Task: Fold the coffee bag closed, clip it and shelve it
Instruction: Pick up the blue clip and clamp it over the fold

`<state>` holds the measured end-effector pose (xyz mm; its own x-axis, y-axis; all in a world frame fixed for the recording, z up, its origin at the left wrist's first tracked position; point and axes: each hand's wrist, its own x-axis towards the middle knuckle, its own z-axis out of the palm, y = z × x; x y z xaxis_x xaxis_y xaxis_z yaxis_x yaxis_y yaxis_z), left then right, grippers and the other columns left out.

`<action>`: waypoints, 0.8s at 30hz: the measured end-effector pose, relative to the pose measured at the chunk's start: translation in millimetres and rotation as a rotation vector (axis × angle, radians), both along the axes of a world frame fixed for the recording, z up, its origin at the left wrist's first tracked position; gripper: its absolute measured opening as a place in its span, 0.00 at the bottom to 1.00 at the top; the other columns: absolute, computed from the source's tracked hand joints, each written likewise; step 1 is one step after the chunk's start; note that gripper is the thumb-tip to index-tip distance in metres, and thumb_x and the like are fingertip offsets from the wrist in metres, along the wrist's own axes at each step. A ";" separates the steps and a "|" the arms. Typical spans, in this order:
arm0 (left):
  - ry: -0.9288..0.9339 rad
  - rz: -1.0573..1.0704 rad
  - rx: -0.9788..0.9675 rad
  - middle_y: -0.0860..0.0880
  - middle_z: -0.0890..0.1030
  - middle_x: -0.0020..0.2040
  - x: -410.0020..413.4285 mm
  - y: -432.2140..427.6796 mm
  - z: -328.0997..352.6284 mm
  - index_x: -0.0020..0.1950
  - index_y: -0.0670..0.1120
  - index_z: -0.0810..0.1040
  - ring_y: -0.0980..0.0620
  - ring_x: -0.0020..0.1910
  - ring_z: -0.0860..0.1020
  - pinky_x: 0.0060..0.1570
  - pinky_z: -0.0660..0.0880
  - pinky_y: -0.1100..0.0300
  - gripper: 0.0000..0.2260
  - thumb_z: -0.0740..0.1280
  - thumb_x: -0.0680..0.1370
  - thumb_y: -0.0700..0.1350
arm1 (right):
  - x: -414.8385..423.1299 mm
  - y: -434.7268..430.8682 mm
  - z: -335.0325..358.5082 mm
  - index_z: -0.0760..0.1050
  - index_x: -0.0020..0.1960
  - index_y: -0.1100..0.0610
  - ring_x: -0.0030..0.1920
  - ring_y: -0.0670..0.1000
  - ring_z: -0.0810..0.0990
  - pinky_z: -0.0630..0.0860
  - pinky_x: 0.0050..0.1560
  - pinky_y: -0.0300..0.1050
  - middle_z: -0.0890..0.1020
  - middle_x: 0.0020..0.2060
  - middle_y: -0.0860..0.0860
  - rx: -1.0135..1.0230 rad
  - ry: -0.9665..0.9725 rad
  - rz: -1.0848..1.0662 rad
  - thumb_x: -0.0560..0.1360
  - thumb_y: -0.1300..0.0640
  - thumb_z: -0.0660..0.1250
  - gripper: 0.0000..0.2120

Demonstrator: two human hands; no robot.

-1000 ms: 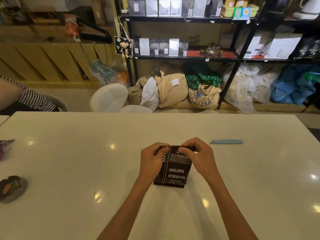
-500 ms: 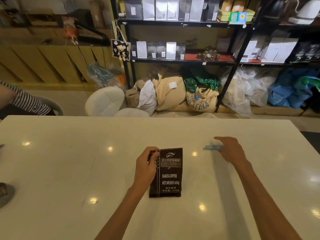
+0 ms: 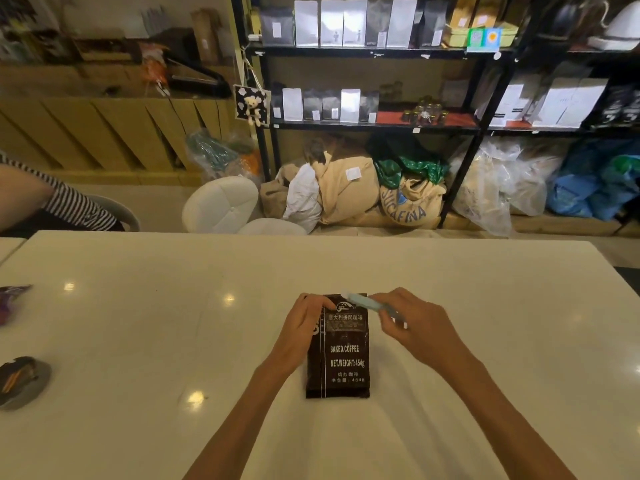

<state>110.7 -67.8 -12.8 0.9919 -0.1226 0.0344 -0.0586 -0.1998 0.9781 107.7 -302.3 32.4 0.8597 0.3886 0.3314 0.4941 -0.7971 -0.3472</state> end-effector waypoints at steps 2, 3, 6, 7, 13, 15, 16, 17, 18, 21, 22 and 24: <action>-0.023 -0.002 0.013 0.44 0.76 0.50 -0.8 -0.8 4.5 0.48 0.47 0.78 0.55 0.49 0.77 0.50 0.75 0.65 0.12 0.56 0.84 0.45 | -6.0 17.2 -1.9 0.82 0.56 0.53 0.32 0.48 0.82 0.77 0.28 0.42 0.85 0.45 0.47 -0.030 -0.031 0.015 0.74 0.51 0.72 0.12; -0.040 -0.007 0.046 0.45 0.76 0.48 -0.4 -1.1 5.7 0.47 0.48 0.77 0.56 0.47 0.76 0.48 0.74 0.66 0.11 0.57 0.84 0.43 | -7.2 22.6 -4.9 0.83 0.55 0.54 0.34 0.50 0.84 0.79 0.28 0.45 0.86 0.46 0.48 -0.017 -0.039 0.020 0.74 0.50 0.73 0.13; -0.024 -0.010 0.072 0.49 0.75 0.44 -0.8 1.2 7.7 0.45 0.50 0.76 0.61 0.42 0.74 0.45 0.71 0.69 0.11 0.57 0.84 0.42 | -6.9 33.3 -8.8 0.85 0.52 0.55 0.37 0.50 0.86 0.81 0.29 0.46 0.88 0.46 0.48 0.072 -0.126 0.021 0.72 0.51 0.74 0.12; -0.012 -0.005 0.068 0.50 0.75 0.44 -1.2 2.4 8.0 0.44 0.51 0.76 0.62 0.42 0.74 0.45 0.71 0.69 0.12 0.57 0.84 0.42 | -6.0 35.8 -8.7 0.86 0.52 0.55 0.38 0.49 0.86 0.81 0.30 0.44 0.88 0.46 0.48 0.093 -0.157 0.029 0.72 0.50 0.73 0.12; -0.078 0.024 0.175 0.48 0.75 0.43 1.5 7.8 7.7 0.44 0.45 0.75 0.56 0.41 0.74 0.45 0.71 0.64 0.12 0.56 0.84 0.39 | -6.8 39.6 -8.0 0.86 0.52 0.56 0.44 0.49 0.87 0.83 0.39 0.41 0.88 0.46 0.51 0.241 -0.164 0.044 0.70 0.52 0.73 0.13; -0.087 0.034 0.163 0.46 0.75 0.43 3.6 8.4 6.1 0.45 0.43 0.76 0.54 0.42 0.74 0.44 0.71 0.62 0.12 0.56 0.84 0.37 | -10.0 41.9 -4.4 0.85 0.54 0.56 0.47 0.48 0.86 0.82 0.43 0.41 0.88 0.48 0.50 0.304 -0.091 0.074 0.72 0.50 0.71 0.14; -0.090 0.037 0.158 0.46 0.75 0.43 4.7 8.4 5.6 0.45 0.43 0.76 0.53 0.41 0.74 0.44 0.71 0.62 0.12 0.56 0.84 0.37 | -10.8 42.2 -2.5 0.85 0.55 0.55 0.49 0.47 0.86 0.82 0.45 0.41 0.88 0.50 0.49 0.301 -0.048 0.085 0.73 0.48 0.71 0.15; -0.092 0.040 0.154 0.46 0.75 0.43 5.5 8.0 5.2 0.45 0.43 0.76 0.53 0.41 0.74 0.44 0.72 0.61 0.12 0.56 0.84 0.38 | -11.2 39.7 -0.8 0.85 0.55 0.53 0.51 0.46 0.84 0.82 0.46 0.42 0.86 0.54 0.47 0.295 0.024 0.084 0.73 0.46 0.70 0.15; -0.090 0.044 0.152 0.47 0.76 0.43 6.0 7.8 4.5 0.45 0.43 0.76 0.53 0.41 0.75 0.44 0.73 0.60 0.12 0.56 0.84 0.39 | -11.1 34.2 0.5 0.84 0.55 0.50 0.54 0.44 0.82 0.81 0.48 0.42 0.84 0.59 0.45 0.284 0.113 0.073 0.73 0.44 0.70 0.15; -0.087 0.085 0.149 0.45 0.77 0.45 8.0 8.9 0.5 0.46 0.41 0.77 0.49 0.44 0.78 0.46 0.76 0.53 0.12 0.56 0.84 0.40 | -14.1 6.9 -0.7 0.83 0.51 0.46 0.54 0.39 0.80 0.77 0.47 0.35 0.79 0.63 0.42 0.298 0.325 0.052 0.73 0.49 0.72 0.07; -0.090 0.092 0.140 0.44 0.77 0.45 8.2 10.3 -0.3 0.46 0.41 0.77 0.48 0.44 0.78 0.47 0.76 0.52 0.12 0.56 0.84 0.40 | -16.6 -2.7 -1.6 0.83 0.50 0.45 0.51 0.39 0.81 0.77 0.42 0.33 0.81 0.59 0.43 0.352 0.377 0.045 0.73 0.53 0.73 0.06; -0.114 0.039 0.136 0.46 0.77 0.45 8.0 13.6 -0.5 0.46 0.44 0.78 0.52 0.45 0.77 0.48 0.75 0.55 0.13 0.56 0.84 0.39 | -20.6 -22.8 -1.8 0.83 0.48 0.47 0.46 0.44 0.82 0.78 0.38 0.36 0.84 0.52 0.46 0.417 0.386 0.014 0.72 0.60 0.74 0.09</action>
<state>118.7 -54.3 -13.3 0.9865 -0.0954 0.1329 -0.1575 -0.3338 0.9294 87.1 -325.2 30.6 0.9445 0.3048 0.1224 0.2790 -0.5479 -0.7886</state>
